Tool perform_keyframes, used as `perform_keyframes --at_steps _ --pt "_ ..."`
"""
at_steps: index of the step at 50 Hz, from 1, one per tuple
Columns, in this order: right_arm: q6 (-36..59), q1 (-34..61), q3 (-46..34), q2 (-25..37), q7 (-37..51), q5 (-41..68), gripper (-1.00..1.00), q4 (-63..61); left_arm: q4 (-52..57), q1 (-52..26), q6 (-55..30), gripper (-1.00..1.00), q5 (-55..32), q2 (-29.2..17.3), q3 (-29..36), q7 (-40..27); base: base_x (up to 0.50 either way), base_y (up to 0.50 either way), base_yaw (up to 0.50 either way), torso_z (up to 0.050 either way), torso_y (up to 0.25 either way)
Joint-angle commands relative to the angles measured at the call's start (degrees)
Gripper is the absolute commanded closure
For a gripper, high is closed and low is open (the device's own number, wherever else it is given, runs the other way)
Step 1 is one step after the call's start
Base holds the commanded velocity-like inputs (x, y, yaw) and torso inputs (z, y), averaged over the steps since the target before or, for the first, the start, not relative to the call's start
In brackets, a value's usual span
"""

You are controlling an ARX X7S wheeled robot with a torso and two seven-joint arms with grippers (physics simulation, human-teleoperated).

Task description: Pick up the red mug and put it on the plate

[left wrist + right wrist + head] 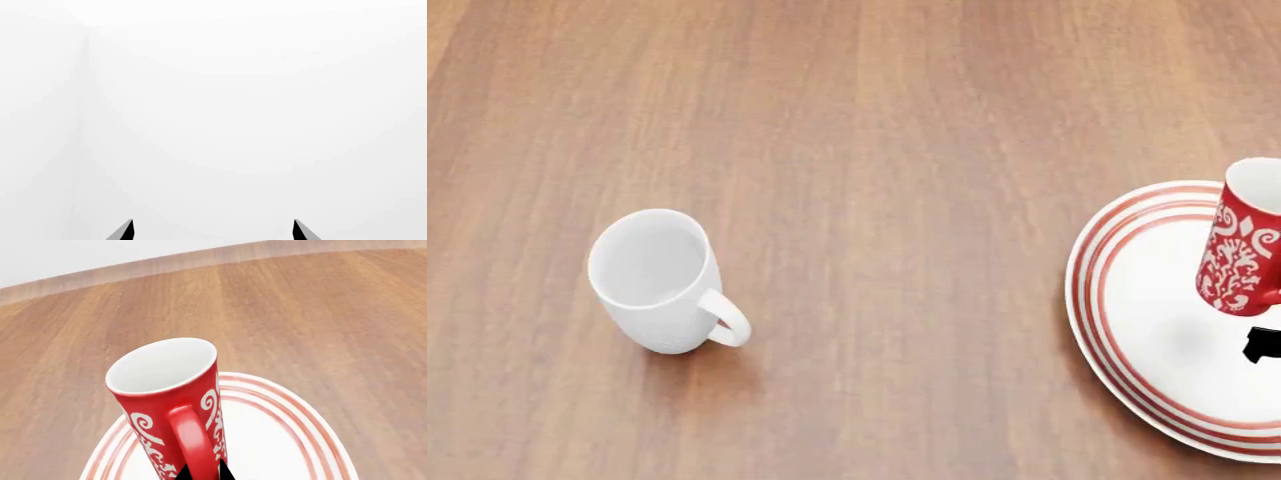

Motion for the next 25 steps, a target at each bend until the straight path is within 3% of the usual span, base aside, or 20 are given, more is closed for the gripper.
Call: perform_keyframes --at_steps 1,25 --pt "-0.94 -0.13 0.51 -0.18 -0.51 -0.64 1.0 0.19 -0.02 -0.19 0.03 -1.0 0.2 -0.24 0.35 -0.3 0.0 0.0 0.0 0.0 0.0" --pt "-2.49 -0.21 0.54 -1.33 -1.05 -1.57 1.0 2.49 0.85 0.27 0.22 -1.0 1.21 -1.14 1.07 -1.2 0.0 0.0 0.0 0.0 0.0"
